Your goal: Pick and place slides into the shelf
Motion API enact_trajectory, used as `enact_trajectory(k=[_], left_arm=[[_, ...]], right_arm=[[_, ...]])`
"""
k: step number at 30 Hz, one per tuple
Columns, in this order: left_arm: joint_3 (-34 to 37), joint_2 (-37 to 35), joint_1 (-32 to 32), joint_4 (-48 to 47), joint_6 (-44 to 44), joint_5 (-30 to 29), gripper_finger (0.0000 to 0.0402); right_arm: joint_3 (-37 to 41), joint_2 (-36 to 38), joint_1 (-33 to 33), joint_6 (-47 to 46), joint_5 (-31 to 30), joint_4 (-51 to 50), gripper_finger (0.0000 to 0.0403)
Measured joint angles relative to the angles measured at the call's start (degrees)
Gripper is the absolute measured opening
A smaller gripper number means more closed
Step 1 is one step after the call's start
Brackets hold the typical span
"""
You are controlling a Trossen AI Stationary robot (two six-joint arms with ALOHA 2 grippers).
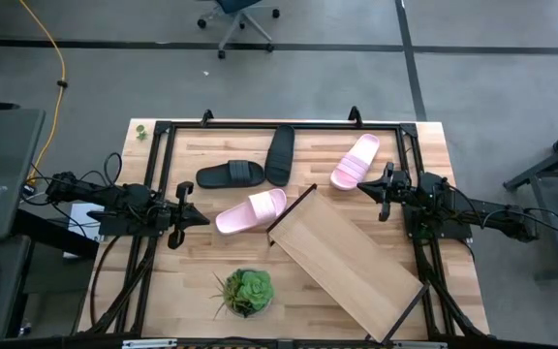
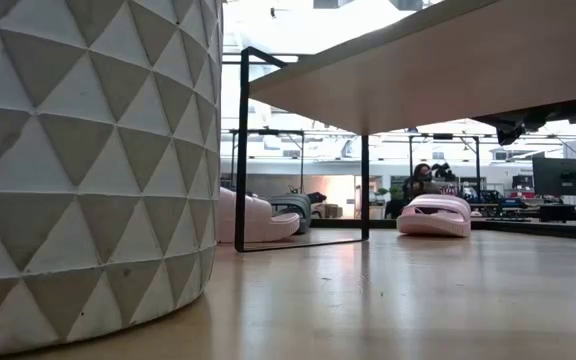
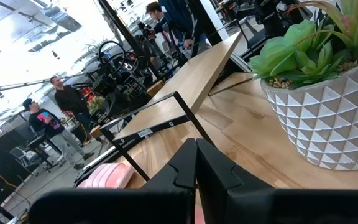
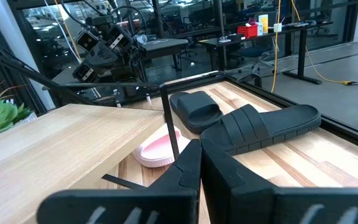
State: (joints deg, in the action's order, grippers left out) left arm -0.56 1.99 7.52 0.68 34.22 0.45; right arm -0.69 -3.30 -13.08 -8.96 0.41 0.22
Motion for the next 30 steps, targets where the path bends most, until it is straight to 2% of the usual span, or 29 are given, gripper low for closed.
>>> enact_trajectory(k=[7, 12, 30], left_arm=[[0.0, 0.0, 0.0, 0.0, 0.2, 0.0, 0.0001], [0.0, 0.0, 0.0, 0.0, 4.9, -0.3, 0.0001], [0.0, 0.0, 0.0, 0.1, 2.3, -0.5, 0.0001]], right_arm=[[0.0, 0.0, 0.0, 0.0, 0.0, 0.0, 0.0], [0.0, 0.0, 0.0, 0.0, 0.0, 0.0, 0.0], [0.0, 0.0, 0.0, 0.0, 0.0, 0.0, 0.0]])
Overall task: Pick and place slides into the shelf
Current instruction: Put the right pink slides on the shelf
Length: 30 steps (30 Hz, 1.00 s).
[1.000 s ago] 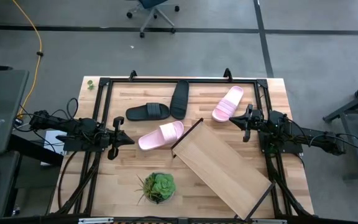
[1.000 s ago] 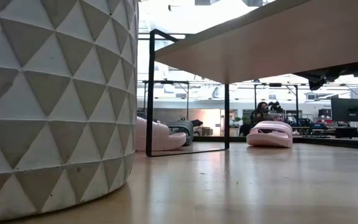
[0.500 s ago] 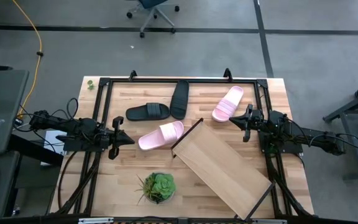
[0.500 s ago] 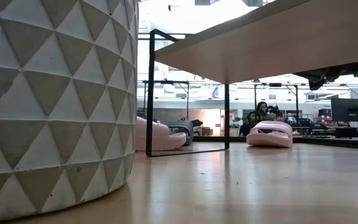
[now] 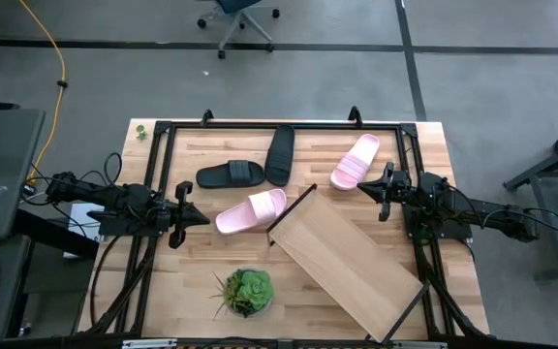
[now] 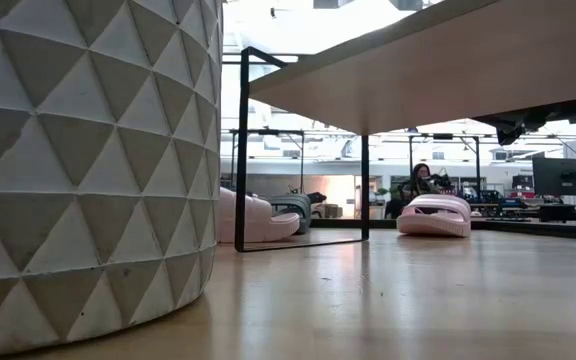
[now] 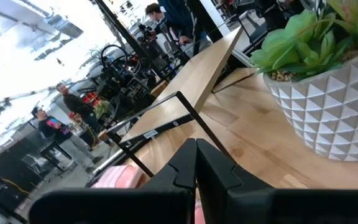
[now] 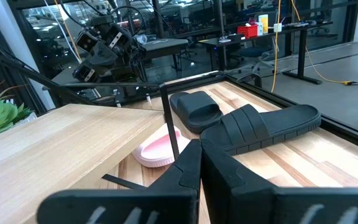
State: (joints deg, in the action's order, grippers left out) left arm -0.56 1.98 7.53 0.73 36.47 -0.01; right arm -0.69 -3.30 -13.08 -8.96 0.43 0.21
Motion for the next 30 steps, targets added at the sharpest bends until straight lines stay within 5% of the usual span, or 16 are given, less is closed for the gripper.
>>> enact_trajectory(k=[11, 21, 30], left_arm=[[0.0, 0.0, 0.0, 0.6, -13.6, -0.2, 0.0001], [0.0, 0.0, 0.0, 11.2, -30.7, -5.0, 0.0001], [0.0, 0.0, 0.0, 16.6, -38.2, -11.7, 0.0001]], right_arm=[[0.0, 0.0, 0.0, -2.1, 0.0, 0.7, 0.0], [0.0, 0.0, 0.0, -38.6, -4.5, 10.3, 0.0], [0.0, 0.0, 0.0, -58.8, -12.4, 10.3, 0.0]])
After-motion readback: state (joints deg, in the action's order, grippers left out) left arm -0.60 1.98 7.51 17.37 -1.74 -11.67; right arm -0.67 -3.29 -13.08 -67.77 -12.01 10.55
